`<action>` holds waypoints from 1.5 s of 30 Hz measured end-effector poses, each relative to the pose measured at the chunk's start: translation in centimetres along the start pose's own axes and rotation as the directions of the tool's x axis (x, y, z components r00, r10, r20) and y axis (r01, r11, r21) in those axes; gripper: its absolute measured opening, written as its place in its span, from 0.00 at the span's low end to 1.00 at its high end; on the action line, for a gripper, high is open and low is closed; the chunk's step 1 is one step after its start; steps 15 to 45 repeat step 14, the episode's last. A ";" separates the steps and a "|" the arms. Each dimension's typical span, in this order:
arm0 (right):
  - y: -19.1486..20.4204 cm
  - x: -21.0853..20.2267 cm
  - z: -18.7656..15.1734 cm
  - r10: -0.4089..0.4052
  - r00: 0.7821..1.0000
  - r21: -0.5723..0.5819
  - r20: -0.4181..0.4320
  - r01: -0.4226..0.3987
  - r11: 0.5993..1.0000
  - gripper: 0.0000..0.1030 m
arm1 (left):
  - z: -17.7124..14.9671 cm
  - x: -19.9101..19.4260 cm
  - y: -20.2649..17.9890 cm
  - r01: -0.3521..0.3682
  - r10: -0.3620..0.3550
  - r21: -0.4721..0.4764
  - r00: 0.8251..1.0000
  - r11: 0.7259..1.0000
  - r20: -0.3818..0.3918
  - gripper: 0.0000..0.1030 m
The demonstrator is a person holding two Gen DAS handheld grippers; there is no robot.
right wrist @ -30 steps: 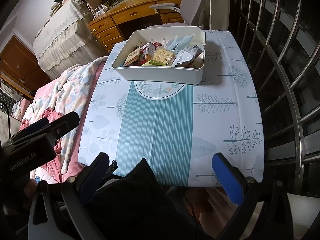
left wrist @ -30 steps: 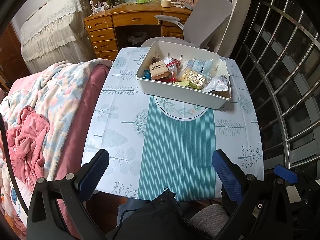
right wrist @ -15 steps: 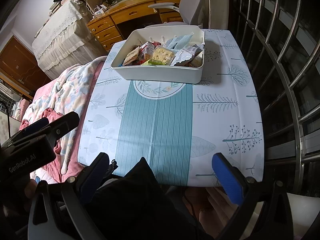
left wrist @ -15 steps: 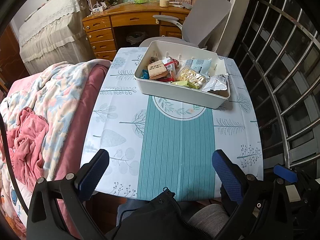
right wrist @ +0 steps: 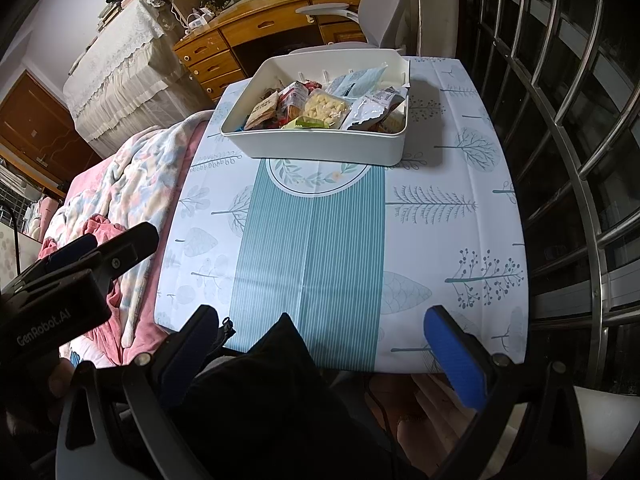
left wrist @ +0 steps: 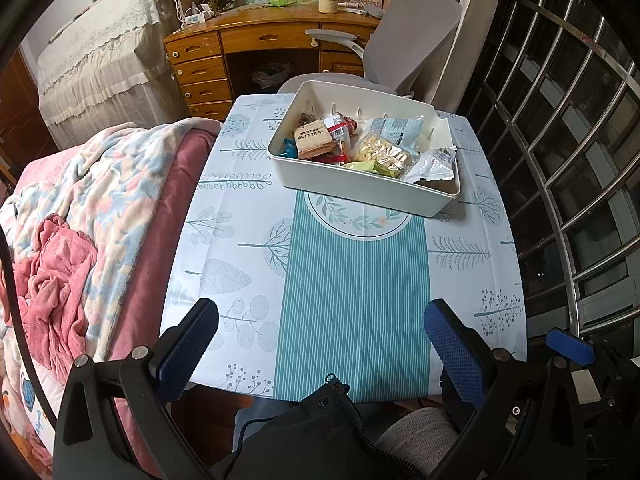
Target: Organize snacks
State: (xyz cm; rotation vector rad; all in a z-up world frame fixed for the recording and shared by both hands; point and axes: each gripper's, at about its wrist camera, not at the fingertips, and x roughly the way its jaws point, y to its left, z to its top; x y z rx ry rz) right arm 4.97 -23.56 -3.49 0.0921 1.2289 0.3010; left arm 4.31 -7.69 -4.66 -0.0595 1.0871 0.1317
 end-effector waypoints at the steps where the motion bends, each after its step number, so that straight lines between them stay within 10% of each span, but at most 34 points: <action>1: 0.0 0.0 0.0 0.000 1.000 0.000 0.000 0.000 1.000 1.00 | 0.0 0.0 0.0 0.000 0.000 0.000 1.000 1.000 0.000 0.99; 45: 0.0 0.0 0.0 0.000 1.000 0.002 -0.003 0.000 1.000 1.00 | 0.0 0.0 0.0 0.000 0.000 -0.001 1.000 1.000 -0.001 0.99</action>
